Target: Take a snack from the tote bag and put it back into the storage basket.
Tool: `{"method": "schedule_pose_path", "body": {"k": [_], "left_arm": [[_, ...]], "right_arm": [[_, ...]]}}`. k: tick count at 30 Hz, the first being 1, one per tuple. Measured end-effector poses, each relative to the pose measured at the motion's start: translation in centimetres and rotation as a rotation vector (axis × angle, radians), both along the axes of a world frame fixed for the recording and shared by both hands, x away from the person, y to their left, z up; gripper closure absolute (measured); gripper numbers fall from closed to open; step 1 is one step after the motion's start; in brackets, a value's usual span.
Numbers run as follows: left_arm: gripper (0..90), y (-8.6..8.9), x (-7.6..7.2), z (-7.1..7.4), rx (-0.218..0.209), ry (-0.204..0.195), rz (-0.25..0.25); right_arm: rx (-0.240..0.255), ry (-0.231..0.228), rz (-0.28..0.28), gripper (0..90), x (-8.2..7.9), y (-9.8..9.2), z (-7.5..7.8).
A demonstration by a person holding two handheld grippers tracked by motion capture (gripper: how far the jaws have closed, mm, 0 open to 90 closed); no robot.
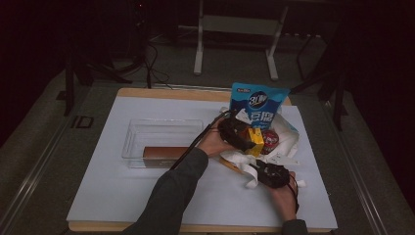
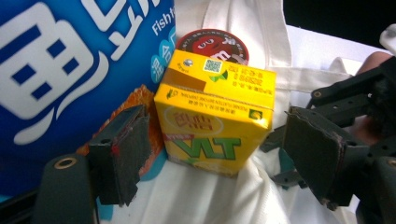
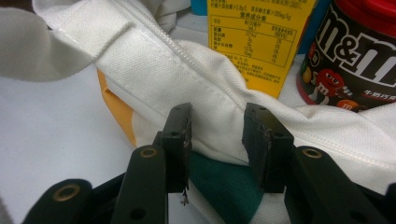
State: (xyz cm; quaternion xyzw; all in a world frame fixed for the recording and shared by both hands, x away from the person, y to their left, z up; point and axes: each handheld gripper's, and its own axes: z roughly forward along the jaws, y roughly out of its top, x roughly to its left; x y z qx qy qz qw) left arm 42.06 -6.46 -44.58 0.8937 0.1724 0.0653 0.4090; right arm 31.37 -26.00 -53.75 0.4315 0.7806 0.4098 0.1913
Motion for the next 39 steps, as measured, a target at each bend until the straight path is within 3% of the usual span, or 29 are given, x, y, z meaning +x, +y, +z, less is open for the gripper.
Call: {"method": "schedule_pose_path", "body": {"k": [4, 6, 13, 21, 27, 31, 39], "left_arm": [[20.6, -0.5, 0.5, -0.4, 0.022, 0.010, 0.010], [18.9, -0.6, 0.8, -0.8, 0.009, 0.034, 0.008], [16.6, -1.4, 1.1, -1.6, 0.025, 0.058, -0.005], [16.9, -2.7, 1.0, -1.9, 0.058, 0.039, -0.009], [22.1, -3.4, 0.7, -2.4, 0.105, -0.019, -0.004], [22.3, -3.6, 0.7, -2.4, 0.128, -0.027, -0.009], [26.1, -3.5, 0.7, -2.4, 0.134, -0.023, -0.020]], "right_arm": [[0.002, 0.002, 0.000, 62.3, 0.0, 0.0, 0.0], [0.003, 0.001, 0.000, 62.2, 0.0, 0.0, 0.0], [0.005, -0.001, -0.001, 62.3, 0.0, 0.0, 0.0], [0.004, -0.002, 0.000, 62.3, 0.0, 0.0, 0.0], [0.003, -0.003, 0.000, 62.3, 0.0, 0.0, 0.0], [0.002, -0.002, 0.000, 62.3, 0.0, 0.0, 0.0], [0.003, -0.002, 0.000, 62.3, 0.0, 0.0, 0.0]]}}
